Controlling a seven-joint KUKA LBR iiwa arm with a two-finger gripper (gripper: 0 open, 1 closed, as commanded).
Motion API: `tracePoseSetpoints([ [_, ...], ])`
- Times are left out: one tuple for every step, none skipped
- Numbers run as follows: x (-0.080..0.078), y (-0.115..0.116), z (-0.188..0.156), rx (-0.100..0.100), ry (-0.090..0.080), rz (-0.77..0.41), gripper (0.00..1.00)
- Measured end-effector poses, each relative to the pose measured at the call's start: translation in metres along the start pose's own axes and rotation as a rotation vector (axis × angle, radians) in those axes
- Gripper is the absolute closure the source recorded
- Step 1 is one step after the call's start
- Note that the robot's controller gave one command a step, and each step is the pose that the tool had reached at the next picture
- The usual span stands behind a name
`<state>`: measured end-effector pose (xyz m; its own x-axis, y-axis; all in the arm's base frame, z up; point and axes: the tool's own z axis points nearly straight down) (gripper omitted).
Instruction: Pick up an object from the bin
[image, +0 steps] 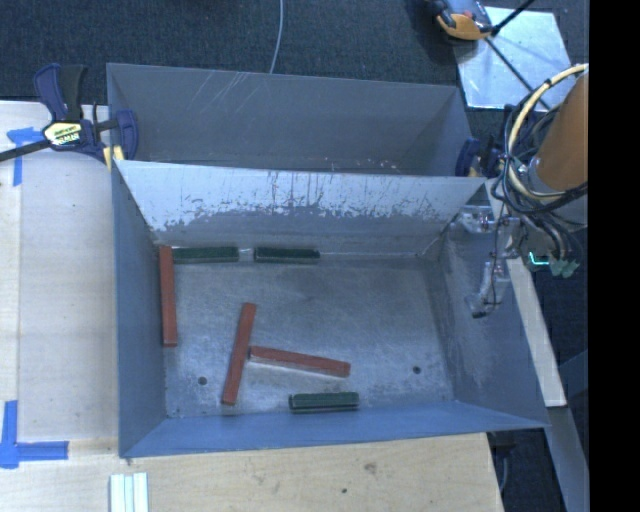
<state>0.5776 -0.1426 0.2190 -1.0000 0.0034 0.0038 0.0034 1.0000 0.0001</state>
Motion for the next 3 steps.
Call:
tracePoseSetpoints([
  [-0.002,0.001,-0.004,0.001,-0.008,-0.003,0.0],
  [0.028,0.008,0.047,0.003,-0.013,-0.036,0.0],
  [0.01,0.002,0.105,0.003,-0.012,-0.056,0.0],
])
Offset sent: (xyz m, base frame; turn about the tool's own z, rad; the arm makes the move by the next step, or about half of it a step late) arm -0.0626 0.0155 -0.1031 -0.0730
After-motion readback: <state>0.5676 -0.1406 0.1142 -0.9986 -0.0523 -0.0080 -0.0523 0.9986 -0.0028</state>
